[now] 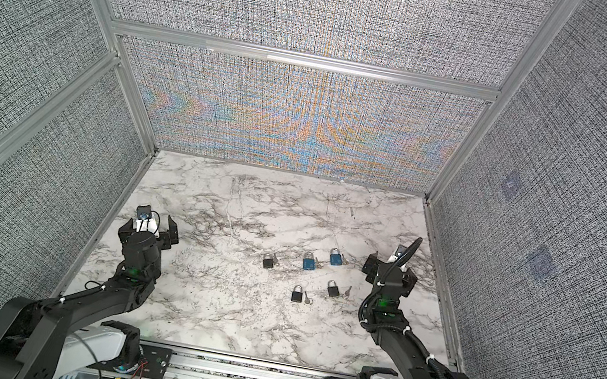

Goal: Lock with the key

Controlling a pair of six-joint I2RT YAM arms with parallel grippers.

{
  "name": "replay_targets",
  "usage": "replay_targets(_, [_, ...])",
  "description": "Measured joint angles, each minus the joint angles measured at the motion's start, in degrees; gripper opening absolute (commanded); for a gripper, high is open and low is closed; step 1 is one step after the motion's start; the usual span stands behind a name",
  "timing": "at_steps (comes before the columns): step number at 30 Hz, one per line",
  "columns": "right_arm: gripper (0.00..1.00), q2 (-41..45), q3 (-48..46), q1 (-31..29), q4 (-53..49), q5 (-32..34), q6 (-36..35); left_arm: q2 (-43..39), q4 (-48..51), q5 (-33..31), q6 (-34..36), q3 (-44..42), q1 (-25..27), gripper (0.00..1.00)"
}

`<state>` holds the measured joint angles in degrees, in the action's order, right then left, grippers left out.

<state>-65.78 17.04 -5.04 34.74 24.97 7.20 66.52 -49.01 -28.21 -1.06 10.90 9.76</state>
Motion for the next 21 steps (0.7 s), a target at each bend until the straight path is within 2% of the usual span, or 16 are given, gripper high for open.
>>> replay_targets(5, [0.99,-5.6,-0.2,0.2,7.0,-0.1,-2.4,5.3,-8.8,5.8,2.3,-1.2,-0.9,0.99])
replay_targets(9, [0.99,-11.2,0.2,0.3,10.9,-3.1,-4.4,10.4,-16.0,10.3,4.1,-2.7,-1.6,0.99])
replay_targets(17, [0.99,-16.9,4.2,0.5,12.1,-10.4,-8.5,21.1,-28.5,13.9,3.8,-4.3,-5.1,0.99])
replay_targets(21, [0.99,-20.1,0.9,3.4,17.1,-10.9,-7.9,21.2,-29.3,16.3,2.5,-3.4,-6.2,0.99])
